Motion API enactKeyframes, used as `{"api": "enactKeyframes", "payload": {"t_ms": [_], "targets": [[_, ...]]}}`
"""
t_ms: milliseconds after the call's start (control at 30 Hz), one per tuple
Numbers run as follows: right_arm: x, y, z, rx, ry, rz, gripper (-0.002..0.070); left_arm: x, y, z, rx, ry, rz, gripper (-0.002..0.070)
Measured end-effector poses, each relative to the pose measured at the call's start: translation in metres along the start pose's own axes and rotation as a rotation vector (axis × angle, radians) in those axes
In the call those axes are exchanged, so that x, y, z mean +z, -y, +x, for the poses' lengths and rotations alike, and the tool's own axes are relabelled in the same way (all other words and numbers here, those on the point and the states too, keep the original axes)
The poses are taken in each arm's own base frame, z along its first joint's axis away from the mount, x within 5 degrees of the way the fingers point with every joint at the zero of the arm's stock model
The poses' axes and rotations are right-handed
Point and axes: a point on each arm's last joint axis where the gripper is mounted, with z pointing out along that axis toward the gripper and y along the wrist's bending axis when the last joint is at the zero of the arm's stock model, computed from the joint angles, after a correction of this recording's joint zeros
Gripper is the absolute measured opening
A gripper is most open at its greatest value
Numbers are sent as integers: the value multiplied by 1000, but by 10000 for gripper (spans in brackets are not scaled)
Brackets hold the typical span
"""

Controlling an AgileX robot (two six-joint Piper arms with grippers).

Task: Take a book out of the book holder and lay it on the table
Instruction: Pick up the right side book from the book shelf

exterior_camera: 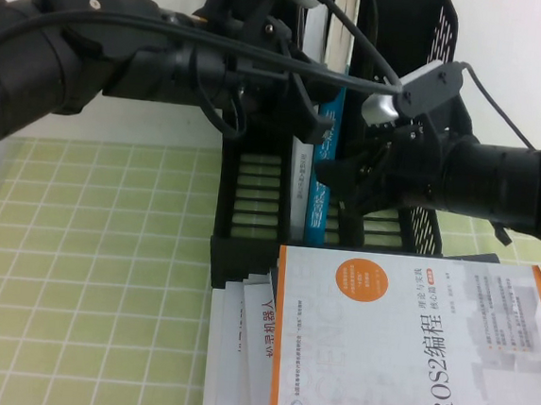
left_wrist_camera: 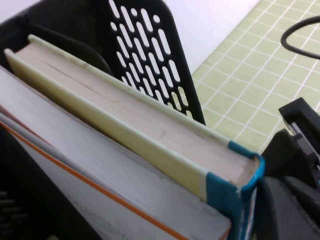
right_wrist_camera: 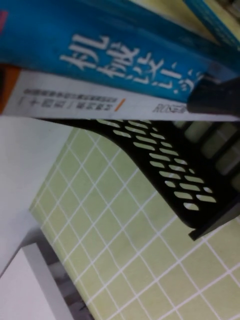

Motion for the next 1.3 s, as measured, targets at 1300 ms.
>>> {"api": "enactKeyframes", "payload": {"t_ms": [1300], "targets": [[-89, -35, -1, 65, 65, 12, 399, -53, 12, -36, 188, -13, -53, -3]]}}
